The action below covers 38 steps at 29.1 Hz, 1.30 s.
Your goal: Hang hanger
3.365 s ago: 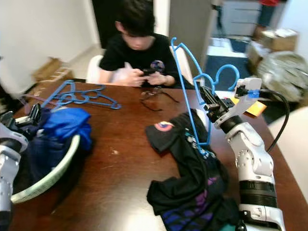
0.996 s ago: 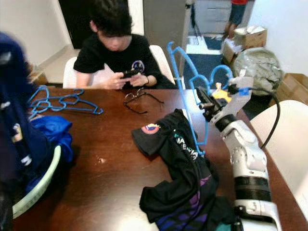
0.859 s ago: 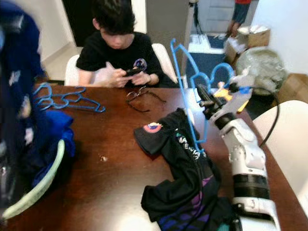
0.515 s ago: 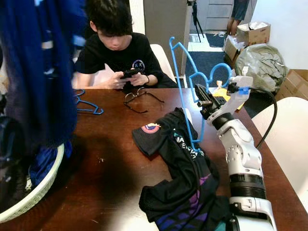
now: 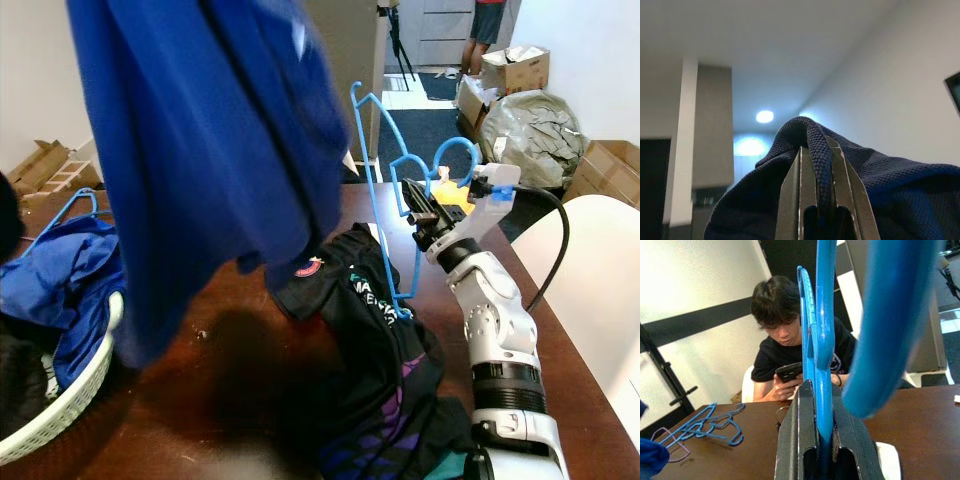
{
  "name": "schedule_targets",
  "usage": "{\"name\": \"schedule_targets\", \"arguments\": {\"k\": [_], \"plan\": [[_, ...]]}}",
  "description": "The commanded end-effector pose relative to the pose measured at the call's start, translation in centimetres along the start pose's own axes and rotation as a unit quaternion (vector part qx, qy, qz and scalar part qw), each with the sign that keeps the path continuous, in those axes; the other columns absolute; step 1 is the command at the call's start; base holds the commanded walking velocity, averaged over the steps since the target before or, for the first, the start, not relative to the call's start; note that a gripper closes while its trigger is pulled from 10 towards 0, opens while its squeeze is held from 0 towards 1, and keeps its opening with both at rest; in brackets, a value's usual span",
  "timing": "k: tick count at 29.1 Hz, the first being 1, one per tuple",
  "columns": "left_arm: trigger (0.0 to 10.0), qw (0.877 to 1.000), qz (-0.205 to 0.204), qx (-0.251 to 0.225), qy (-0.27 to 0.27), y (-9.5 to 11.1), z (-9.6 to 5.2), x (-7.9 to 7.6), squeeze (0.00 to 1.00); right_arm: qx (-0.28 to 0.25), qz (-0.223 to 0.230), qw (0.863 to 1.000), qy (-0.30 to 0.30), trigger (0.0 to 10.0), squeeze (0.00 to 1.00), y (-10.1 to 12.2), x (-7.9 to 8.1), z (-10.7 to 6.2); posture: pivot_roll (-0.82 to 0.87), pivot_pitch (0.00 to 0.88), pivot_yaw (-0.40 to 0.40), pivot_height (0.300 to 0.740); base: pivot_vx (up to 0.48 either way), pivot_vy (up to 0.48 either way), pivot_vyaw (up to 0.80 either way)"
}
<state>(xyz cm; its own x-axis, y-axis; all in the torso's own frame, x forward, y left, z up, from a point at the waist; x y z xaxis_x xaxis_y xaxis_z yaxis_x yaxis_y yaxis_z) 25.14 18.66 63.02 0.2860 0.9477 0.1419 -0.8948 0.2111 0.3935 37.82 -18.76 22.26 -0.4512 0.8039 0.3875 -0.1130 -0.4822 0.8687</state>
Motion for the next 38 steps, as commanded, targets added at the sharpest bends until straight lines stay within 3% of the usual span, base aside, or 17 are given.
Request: {"name": "schedule_targets", "arguments": {"k": [1,8,10,13,14,15,16,17,19,21,23,24,29,35,37,38], "plan": [[10.0,1.0,-0.001,-0.005,0.0,0.6,0.0,0.5,0.0,-0.009,0.006,1.0,0.005,10.0,0.0,0.0,0.4,0.3,0.14,0.0,0.033,0.735,0.0,0.0,0.0],[10.0,0.998,-0.039,0.046,-0.008,-2.7,-1.0,0.0,0.0,0.001,-0.001,1.0,-0.009,10.0,0.0,-0.5,0.1,0.1,0.13,0.0,0.037,0.735,0.0,0.0,0.0],[10.0,0.996,-0.047,0.079,-0.018,-4.7,-2.6,0.0,0.0,0.007,-0.01,1.0,-0.02,10.0,0.0,-0.5,-0.4,-0.2,0.12,0.0,0.045,0.735,0.0,0.0,0.0],[10.0,0.993,-0.047,0.107,-0.029,-6.1,-4.3,0.3,0.0,0.014,-0.019,0.999,-0.031,10.0,0.0,-0.5,-1.0,-0.5,0.12,0.0,0.045,0.735,0.0,0.0,0.0],[10.0,0.988,-0.06,0.136,-0.044,-7.4,-5.6,0.0,0.0,0.019,-0.022,0.999,-0.033,10.0,0.0,-0.6,-1.1,-0.6,0.13,0.0,0.043,0.735,0.0,0.0,0.0],[10.0,0.988,-0.06,0.136,-0.044,-7.4,-5.6,0.0,0.0,0.019,-0.022,0.999,-0.033,10.0,0.0,-0.6,-1.1,-0.6,0.13,0.0,0.043,0.735,0.0,0.0,0.0],[10.0,0.982,-0.069,0.167,-0.06,-8.8,-7.0,-0.6,0.0,0.024,-0.025,0.999,-0.036,10.0,0.0,-0.7,-1.2,-0.6,0.12,0.0,0.041,0.735,0.0,0.0,0.0],[10.0,0.982,-0.069,0.167,-0.06,-8.8,-7.0,-0.6,0.0,0.024,-0.025,0.999,-0.036,10.0,0.0,-0.7,-1.2,-0.6,0.12,0.0,0.041,0.735,0.0,0.0,0.0],[10.0,0.959,-0.087,0.247,-0.111,-12.2,-10.9,-2.9,0.0,0.032,-0.029,0.998,-0.038,10.0,0.0,-1.1,-1.2,-0.6,0.12,0.0,0.041,0.735,0.0,0.0,0.0],[10.0,0.959,-0.087,0.247,-0.111,-12.2,-10.9,-2.9,0.0,0.032,-0.029,0.998,-0.038,10.0,0.0,-1.1,-1.2,-0.6,0.12,0.0,0.041,0.735,0.0,0.0,0.0],[10.0,0.931,-0.112,0.315,-0.146,-15.4,-15.8,-5.8,0.0,0.04,-0.031,0.998,-0.04,10.0,0.0,-1.4,-1.2,-0.7,0.12,0.0,0.036,0.735,0.0,0.0,0.0],[10.0,0.923,-0.123,0.331,-0.152,-16.0,-17.4,-6.6,0.0,0.044,-0.032,0.998,-0.041,10.0,0.0,-1.5,-1.3,-0.8,0.13,0.0,0.031,0.735,0.0,0.0,0.0],[10.0,0.92,-0.145,0.33,-0.154,-15.6,-18.9,-7.5,0.0,0.048,-0.034,0.997,-0.043,10.0,0.0,-1.6,-1.5,-0.9,0.14,0.0,0.028,0.735,0.0,0.0,0.0],[10.0,0.925,-0.175,0.299,-0.153,-14.1,-18.8,-8.3,0.0,0.042,-0.035,0.998,-0.044,10.0,0.0,-1.1,-2.0,-0.8,0.15,0.0,0.027,0.735,0.0,0.0,0.0],[10.0,0.928,-0.221,0.266,-0.14,-13.5,-18.3,-9.7,0.0,0.036,-0.042,0.997,-0.059,10.0,0.0,-0.3,-2.8,-1.0,0.14,0.0,0.027,0.735,0.0,0.0,0.0],[10.0,0.928,-0.221,0.266,-0.14,-13.5,-18.3,-9.7,0.0,0.036,-0.042,0.997,-0.059,10.0,0.0,-0.3,-2.8,-1.0,0.14,0.0,0.027,0.735,0.0,0.0,0.0]]}}
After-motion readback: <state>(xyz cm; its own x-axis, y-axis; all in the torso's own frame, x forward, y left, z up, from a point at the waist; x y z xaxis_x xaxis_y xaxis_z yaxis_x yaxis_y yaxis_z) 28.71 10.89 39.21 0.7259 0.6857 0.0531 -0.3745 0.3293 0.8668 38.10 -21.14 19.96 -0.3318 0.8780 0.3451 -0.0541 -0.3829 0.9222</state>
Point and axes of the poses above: a point about 5 cm out from each wrist's last joint towards the gripper, its own z axis pointing out of the wrist towards the gripper, its own y axis along the axis of the wrist's last joint, x = y × z, the point moved 3 cm from there along z, pointing out of the wrist towards the gripper, and after that the axes turned 7 degrees about z, right-handed, at the moved point
